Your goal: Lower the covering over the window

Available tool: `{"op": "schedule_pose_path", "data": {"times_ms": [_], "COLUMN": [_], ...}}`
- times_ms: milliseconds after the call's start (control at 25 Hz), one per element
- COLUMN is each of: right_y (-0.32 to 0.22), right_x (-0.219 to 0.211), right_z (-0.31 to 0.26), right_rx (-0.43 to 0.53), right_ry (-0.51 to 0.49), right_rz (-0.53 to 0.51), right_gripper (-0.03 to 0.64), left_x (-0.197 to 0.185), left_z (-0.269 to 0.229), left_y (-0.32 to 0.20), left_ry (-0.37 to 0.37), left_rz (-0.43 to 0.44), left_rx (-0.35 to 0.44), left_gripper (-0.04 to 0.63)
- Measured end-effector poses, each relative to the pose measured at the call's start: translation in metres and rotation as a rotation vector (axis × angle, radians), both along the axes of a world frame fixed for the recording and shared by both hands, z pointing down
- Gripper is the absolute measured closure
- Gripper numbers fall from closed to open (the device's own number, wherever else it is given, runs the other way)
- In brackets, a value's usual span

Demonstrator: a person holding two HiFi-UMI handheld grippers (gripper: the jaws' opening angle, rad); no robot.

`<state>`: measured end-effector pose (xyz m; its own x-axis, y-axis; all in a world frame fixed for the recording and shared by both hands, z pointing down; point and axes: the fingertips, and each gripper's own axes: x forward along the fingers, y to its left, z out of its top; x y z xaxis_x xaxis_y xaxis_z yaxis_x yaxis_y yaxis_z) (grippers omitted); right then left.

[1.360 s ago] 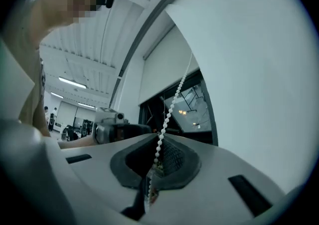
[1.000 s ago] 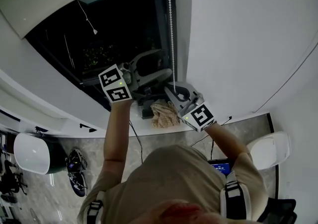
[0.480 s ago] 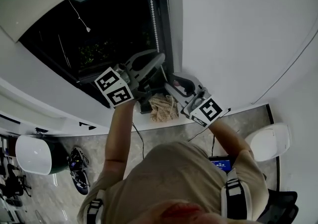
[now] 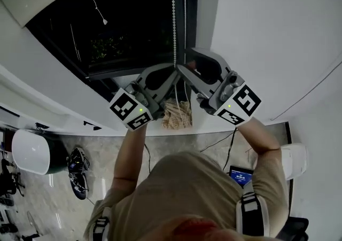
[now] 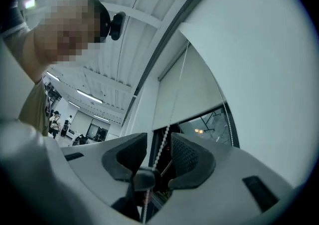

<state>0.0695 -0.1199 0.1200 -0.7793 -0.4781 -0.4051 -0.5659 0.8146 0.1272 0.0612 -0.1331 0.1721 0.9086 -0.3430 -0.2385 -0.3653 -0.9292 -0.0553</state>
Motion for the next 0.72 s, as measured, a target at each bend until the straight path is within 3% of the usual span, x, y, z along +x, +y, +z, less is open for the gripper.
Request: {"op": "schedule_pose_path", "data": {"times_ms": [200,280,400,440,480,560,720], "right_y": [-0.021,-0.022,-0.024,-0.026,-0.028,-0.029,-0.024], "right_x": [-0.014,-0.014,-0.008,-0.003,0.001,-0.001,-0.019], "right_z": [-0.01,-0.009,-0.007,0.0,0.01,0.038,0.063], "right_rx": [-0.091,-0.132,-0.112,-0.11,-0.131,-0.196,-0.22], "right_ry": [-0.005,-0.014,-0.016,-0.006,0.014,0.082,0.137], "right_rz": [-0.029,-0.067,-0.044,-0.018,-0.007,-0.028,-0.061], "right_gripper": [0.482,0.585,0.603,0.603,0.603,0.603,0.603], "left_x": [0.003,0.004,-0.005,-0.015,-0.025,-0.037,-0.011], "left_z": [0.021,0.024,0.019,0.014,0.006,-0.016,-0.07], "left_y": [0.01,0.012,0.012,0.01,0.006,-0.006,-0.024], "left_ry": [0.021,0.034,0.097,0.161,0.23,0.305,0.217], "left_rz": [0.053,0.058,0.089,0.119,0.146,0.173,0.163], "left_rx": [-0.055,-0.059,-0.032,-0.042,-0.064,-0.084,-0.017], "left_gripper": [0.571,0.571,0.565,0.412,0.327,0.328,0.331]}}
